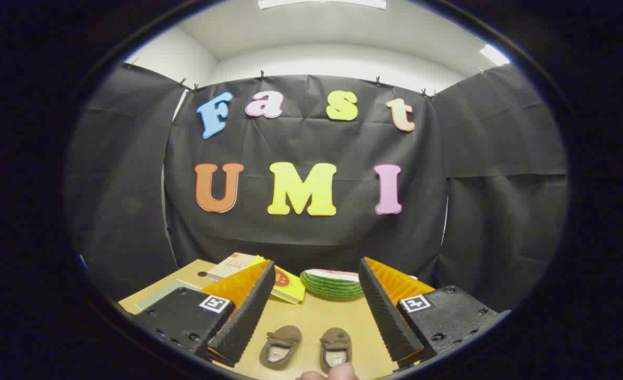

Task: Open the storage box then place both shoes into the box .Put the left shoe in first, then the right shoe, with the right side of both shoes facing outward in a uniform manner.

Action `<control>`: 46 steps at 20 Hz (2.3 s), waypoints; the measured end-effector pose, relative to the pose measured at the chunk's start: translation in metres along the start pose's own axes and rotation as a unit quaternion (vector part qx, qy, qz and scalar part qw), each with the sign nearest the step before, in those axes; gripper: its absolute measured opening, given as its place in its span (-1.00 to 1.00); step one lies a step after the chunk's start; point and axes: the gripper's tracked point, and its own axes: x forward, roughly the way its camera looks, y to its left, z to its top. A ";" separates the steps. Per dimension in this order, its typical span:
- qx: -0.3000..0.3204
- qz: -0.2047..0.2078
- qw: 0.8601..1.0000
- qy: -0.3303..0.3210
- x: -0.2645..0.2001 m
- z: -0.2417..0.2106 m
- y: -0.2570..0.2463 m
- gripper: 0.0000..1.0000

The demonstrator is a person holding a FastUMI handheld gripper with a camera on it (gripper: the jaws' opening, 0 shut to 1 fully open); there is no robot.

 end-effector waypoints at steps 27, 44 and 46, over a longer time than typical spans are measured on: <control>0.003 0.055 0.998 0.007 0.014 -0.012 0.031 1.00; 0.041 0.178 0.977 0.110 0.019 -0.095 0.130 1.00; 0.057 0.193 0.971 0.129 0.018 -0.113 0.143 1.00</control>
